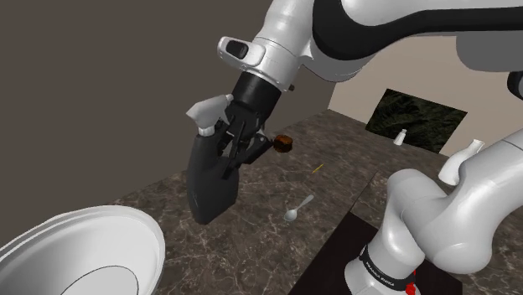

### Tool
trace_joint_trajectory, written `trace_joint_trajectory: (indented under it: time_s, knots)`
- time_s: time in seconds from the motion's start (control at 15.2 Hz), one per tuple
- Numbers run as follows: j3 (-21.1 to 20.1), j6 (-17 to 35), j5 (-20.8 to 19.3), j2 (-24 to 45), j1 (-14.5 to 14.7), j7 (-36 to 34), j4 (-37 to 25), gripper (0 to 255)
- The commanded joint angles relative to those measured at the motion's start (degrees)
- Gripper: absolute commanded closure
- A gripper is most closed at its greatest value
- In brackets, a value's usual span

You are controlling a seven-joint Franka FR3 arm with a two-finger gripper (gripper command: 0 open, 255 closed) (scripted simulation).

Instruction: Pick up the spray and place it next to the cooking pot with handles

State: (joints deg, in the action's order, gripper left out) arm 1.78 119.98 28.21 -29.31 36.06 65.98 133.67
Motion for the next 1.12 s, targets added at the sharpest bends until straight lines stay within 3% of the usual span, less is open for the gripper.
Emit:
trace_joint_trajectory:
  time_s: [0.0,1.06]
  knots:
    - [-0.03,1.42,0.41,0.14,0.12,0.69,1.35,255]
    - [0.22,12.74,4.88,3.11,1.78,7.25,10.76,255]
